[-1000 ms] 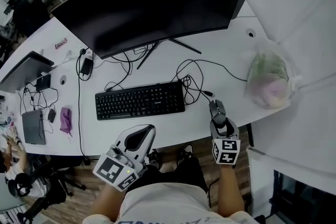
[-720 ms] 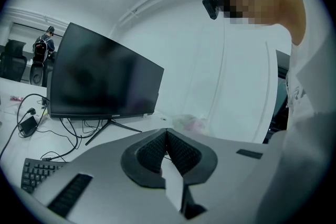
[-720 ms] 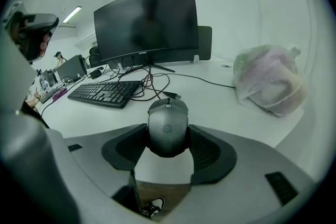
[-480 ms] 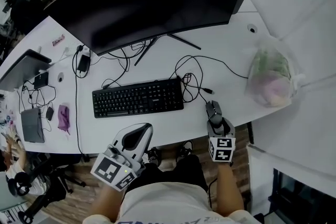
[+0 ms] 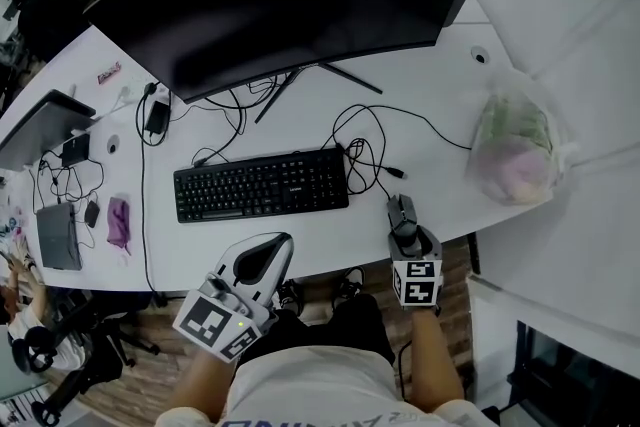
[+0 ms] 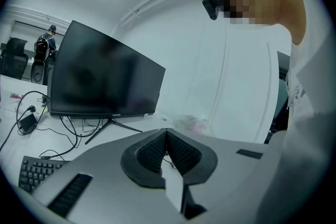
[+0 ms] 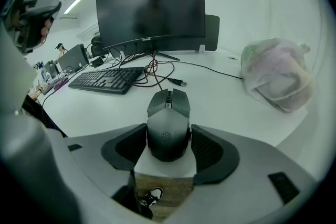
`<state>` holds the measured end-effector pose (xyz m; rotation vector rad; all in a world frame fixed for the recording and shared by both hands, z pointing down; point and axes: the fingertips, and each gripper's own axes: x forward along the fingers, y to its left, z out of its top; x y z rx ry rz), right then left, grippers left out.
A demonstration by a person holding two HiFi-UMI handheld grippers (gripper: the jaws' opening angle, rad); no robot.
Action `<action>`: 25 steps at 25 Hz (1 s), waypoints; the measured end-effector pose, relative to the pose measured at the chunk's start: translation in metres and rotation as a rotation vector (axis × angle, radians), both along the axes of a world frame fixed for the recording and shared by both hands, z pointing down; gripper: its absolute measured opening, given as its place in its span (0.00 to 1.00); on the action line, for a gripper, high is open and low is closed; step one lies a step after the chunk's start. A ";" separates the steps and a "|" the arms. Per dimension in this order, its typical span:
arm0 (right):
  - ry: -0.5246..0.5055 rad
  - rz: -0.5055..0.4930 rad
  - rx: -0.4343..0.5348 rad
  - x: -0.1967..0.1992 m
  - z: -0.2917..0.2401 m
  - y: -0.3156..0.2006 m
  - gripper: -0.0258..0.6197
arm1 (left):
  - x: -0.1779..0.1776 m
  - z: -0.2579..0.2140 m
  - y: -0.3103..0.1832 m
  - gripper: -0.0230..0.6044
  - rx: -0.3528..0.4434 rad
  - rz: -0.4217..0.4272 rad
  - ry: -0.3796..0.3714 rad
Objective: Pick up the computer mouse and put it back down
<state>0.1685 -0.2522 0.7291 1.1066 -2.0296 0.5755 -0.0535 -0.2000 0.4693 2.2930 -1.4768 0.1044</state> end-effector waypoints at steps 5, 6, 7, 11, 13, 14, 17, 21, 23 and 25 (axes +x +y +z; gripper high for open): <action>0.004 -0.006 0.015 0.000 -0.008 0.001 0.46 | 0.000 -0.004 0.003 0.04 0.010 0.010 0.001; 0.002 -0.006 0.026 0.000 -0.012 0.000 0.46 | 0.000 -0.005 0.003 0.04 0.013 0.011 0.002; -0.001 -0.004 0.039 0.000 -0.017 -0.001 0.46 | 0.000 -0.007 0.004 0.04 0.017 0.014 0.002; -0.017 0.010 0.113 -0.001 -0.041 -0.005 0.46 | -0.002 -0.015 0.006 0.04 0.039 0.021 0.004; -0.026 0.015 0.143 -0.001 -0.051 -0.006 0.46 | -0.002 -0.018 0.007 0.04 0.050 0.026 0.006; -0.032 0.018 0.155 -0.001 -0.057 -0.006 0.46 | -0.002 -0.020 0.007 0.04 0.055 0.029 0.008; -0.046 0.032 0.194 -0.002 -0.076 -0.006 0.42 | -0.003 -0.025 0.012 0.04 0.068 0.036 0.014; -0.046 0.059 0.267 -0.003 -0.106 -0.003 0.34 | -0.006 -0.032 0.018 0.04 0.081 0.044 0.030; -0.048 0.071 0.304 -0.003 -0.122 -0.003 0.27 | -0.007 -0.035 0.020 0.04 0.092 0.050 0.035; -0.050 0.080 0.340 -0.004 -0.137 -0.003 0.22 | -0.008 -0.040 0.023 0.04 0.105 0.055 0.039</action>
